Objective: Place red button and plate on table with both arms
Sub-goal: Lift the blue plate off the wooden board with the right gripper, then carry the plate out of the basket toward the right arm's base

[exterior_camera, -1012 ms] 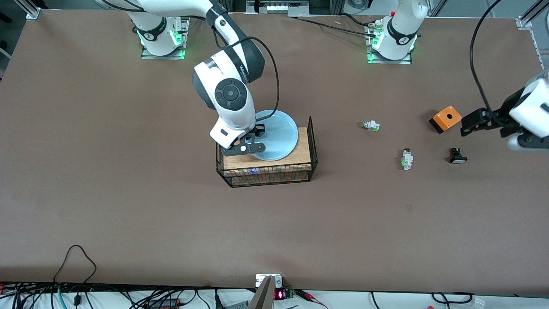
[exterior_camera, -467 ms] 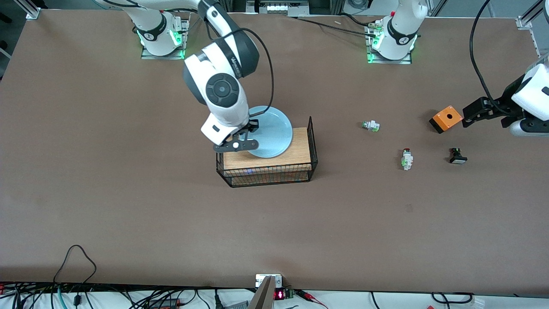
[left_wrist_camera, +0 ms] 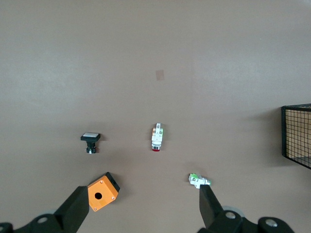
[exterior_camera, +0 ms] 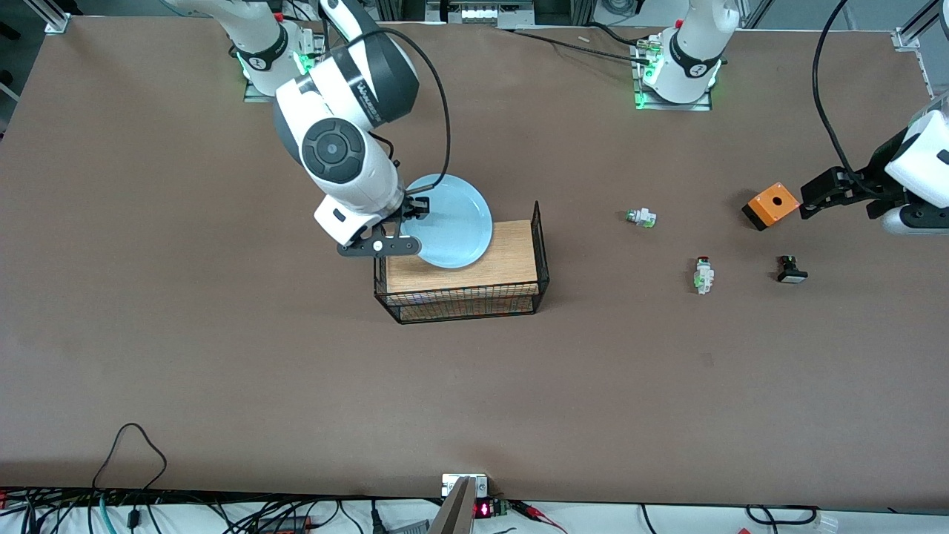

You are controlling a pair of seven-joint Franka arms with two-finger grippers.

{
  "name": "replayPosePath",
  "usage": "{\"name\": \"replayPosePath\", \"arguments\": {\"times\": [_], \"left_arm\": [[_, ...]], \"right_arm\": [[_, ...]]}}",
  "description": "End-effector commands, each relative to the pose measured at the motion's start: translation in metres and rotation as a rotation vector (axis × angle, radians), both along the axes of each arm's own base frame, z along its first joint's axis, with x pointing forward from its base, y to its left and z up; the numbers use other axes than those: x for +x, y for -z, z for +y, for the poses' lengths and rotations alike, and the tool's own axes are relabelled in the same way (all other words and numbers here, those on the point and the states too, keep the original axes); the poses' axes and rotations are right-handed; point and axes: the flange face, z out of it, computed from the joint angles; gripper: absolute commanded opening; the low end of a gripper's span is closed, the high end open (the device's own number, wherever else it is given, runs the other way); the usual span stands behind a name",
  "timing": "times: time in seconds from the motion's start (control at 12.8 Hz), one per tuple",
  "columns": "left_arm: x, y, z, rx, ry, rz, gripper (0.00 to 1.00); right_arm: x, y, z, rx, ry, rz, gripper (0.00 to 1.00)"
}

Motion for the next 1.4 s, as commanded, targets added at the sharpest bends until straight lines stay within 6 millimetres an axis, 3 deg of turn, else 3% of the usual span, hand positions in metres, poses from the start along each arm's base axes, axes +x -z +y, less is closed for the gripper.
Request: {"name": "replayPosePath", "arguments": {"times": [0.0,0.16,0.47,0.86,1.01,1.32], "left_arm": [[-0.004,-0.005,0.000,-0.012,-0.005,-0.003,1.00],[-0.004,-0.004,-0.002,-0.012,-0.003,-0.001,1.00],[-0.004,-0.006,-0.004,-0.014,-0.003,-0.002,1.00],[-0.004,-0.008,-0.006,-0.025,0.000,-0.010,1.00],[-0.005,-0.008,-0.002,-0.024,0.000,-0.008,1.00],[-0.007,-0.012,-0.007,-0.021,0.014,-0.013,1.00]], "right_arm": [[-0.007,-0.020,0.002,0.071,0.029,0.035,0.00],[-0.011,-0.039,-0.003,0.092,0.023,0.027,0.00],[-0.017,-0.071,-0.050,0.070,-0.089,0.115,0.00],[0.021,-0.089,-0.188,0.162,-0.220,0.179,0.00],[0.040,-0.079,-0.251,0.220,-0.274,0.174,0.00],[0.071,-0.030,-0.369,0.332,-0.332,0.162,0.00]]}}
